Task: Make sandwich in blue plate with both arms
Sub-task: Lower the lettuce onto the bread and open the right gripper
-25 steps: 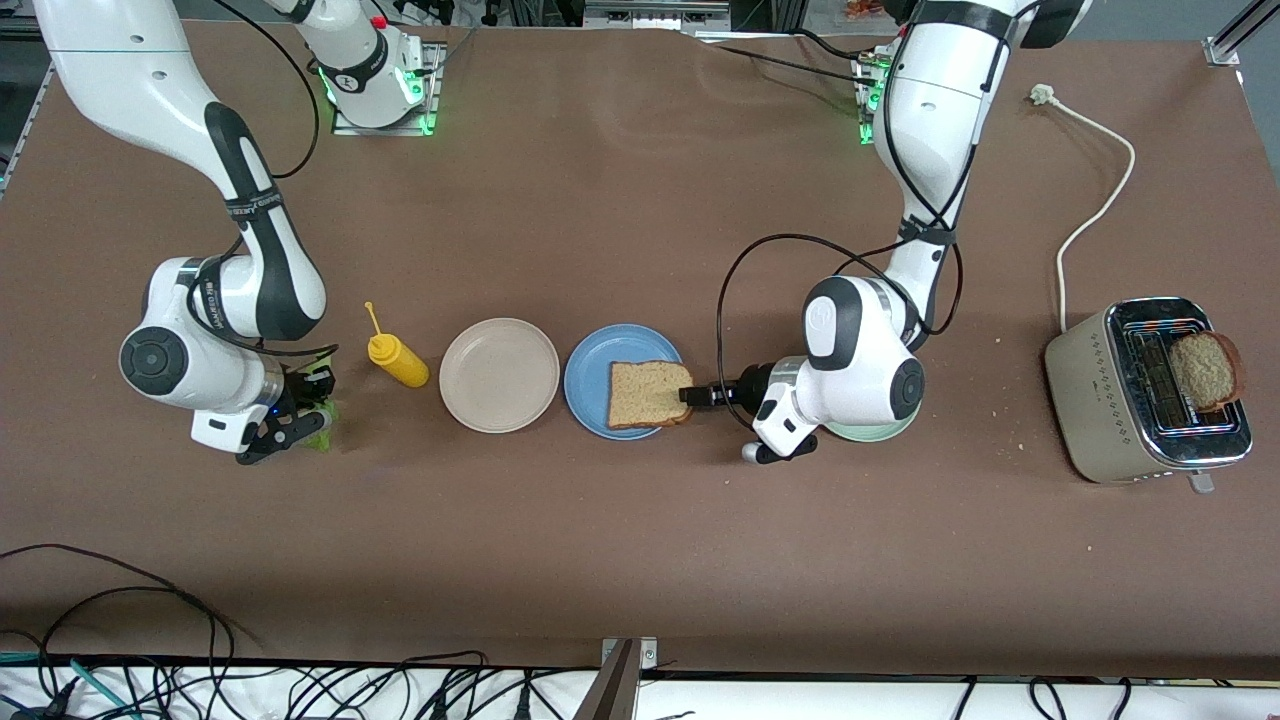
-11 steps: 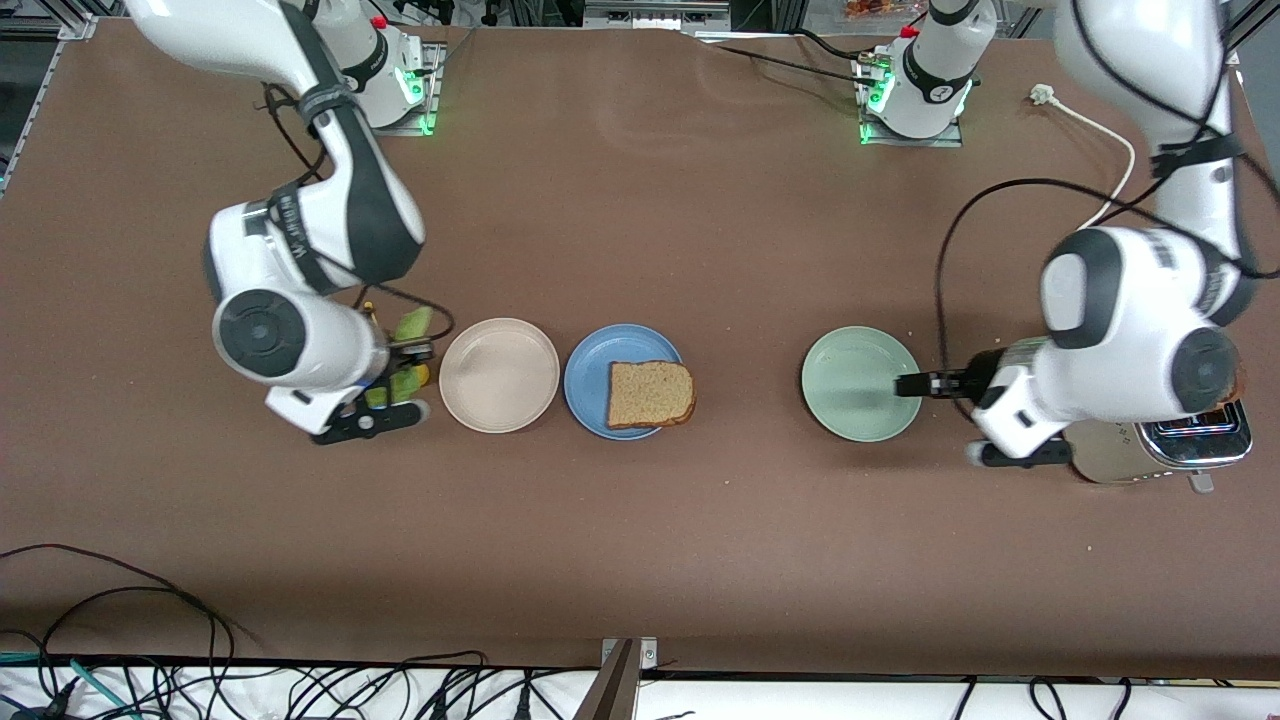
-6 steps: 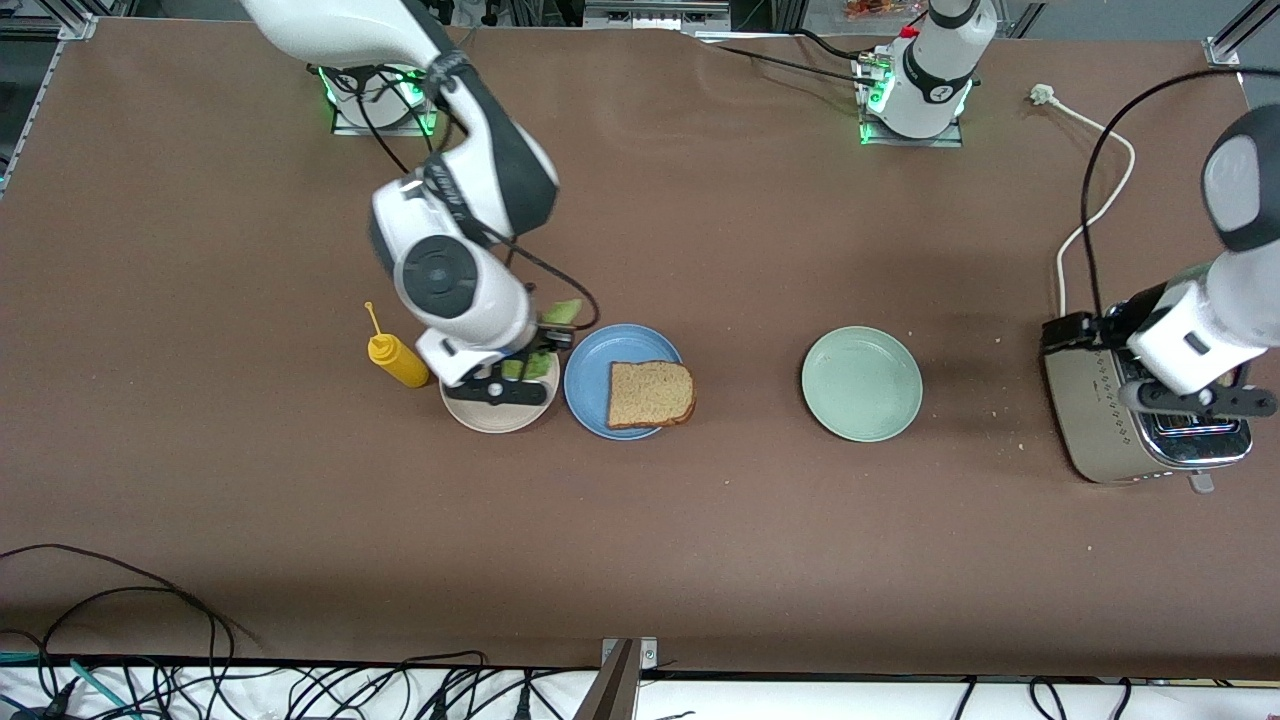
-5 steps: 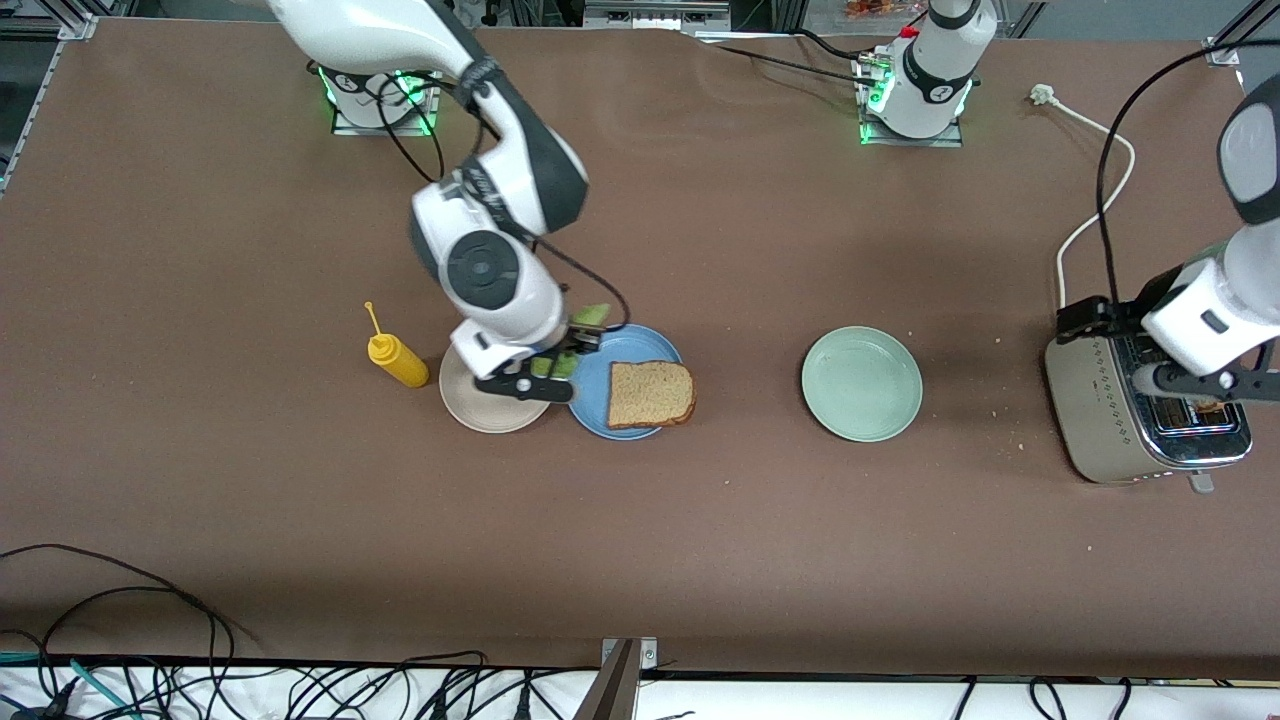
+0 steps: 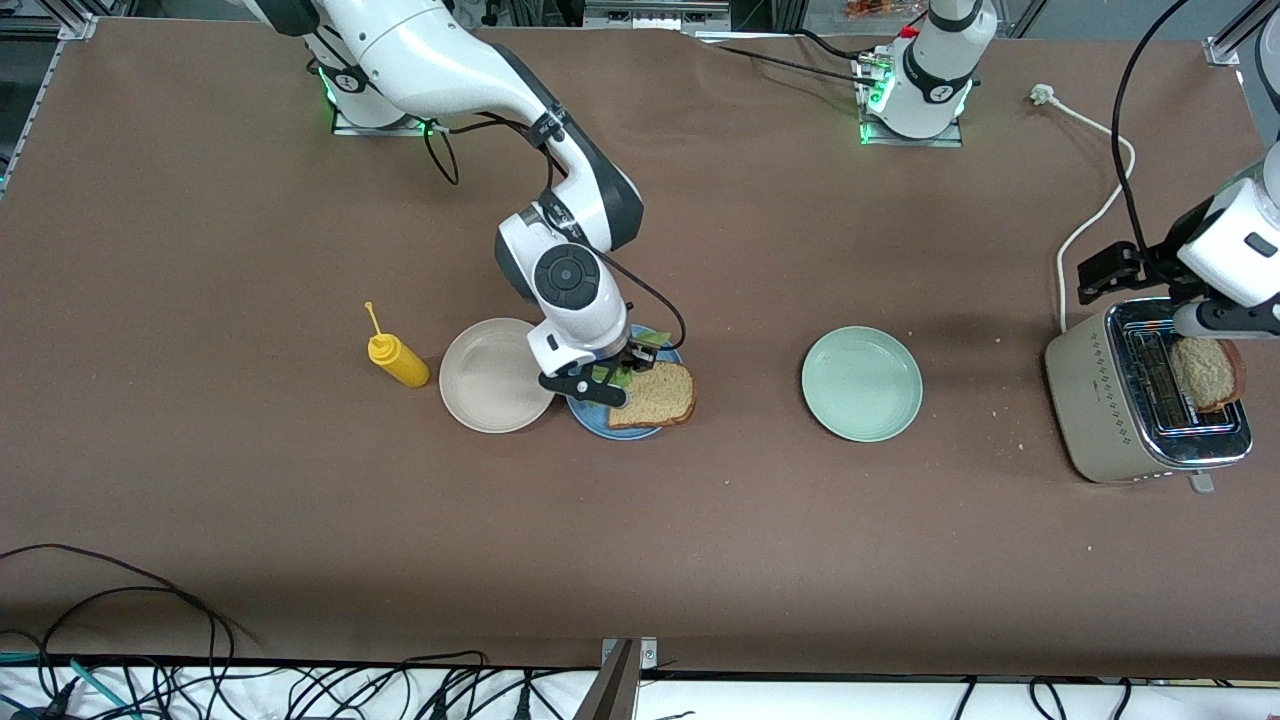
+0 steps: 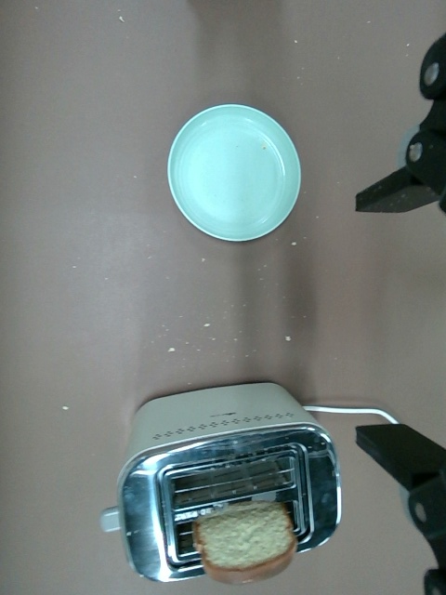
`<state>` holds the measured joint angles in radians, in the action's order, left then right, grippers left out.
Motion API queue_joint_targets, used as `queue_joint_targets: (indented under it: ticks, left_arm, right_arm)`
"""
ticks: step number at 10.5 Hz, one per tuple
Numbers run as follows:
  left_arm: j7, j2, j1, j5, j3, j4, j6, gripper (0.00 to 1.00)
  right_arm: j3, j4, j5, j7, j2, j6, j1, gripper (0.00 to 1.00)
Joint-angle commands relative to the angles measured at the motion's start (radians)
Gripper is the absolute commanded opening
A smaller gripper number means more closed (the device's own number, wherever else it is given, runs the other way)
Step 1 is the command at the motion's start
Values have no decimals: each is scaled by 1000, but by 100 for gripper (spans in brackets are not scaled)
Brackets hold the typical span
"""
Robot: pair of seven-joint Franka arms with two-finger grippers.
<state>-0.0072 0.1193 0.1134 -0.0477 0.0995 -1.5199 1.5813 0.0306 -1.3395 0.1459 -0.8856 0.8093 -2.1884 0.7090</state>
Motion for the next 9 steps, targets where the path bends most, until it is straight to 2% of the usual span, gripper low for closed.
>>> queue_joint_targets:
  ticks: [1,4,7,9]
  left_arm:
    - [-27,-122,-20,-18,-21,-178,83,100]
    - [-45,-174,-35,8,-29,-244,105,100]
    - [-71,-168,-24,6,-31,-226,71,100]
    - [-73,-168,-24,6,-29,-215,71,100]
  right_arm:
    - [12,8,3,-21,-5,12,0,100]
    - [17,11,0,-30,-38,39,0,100]
    - [84,19,-40,121,-145,201,-3,100]
    - [167,19,-40,302,-232,359,-5,100]
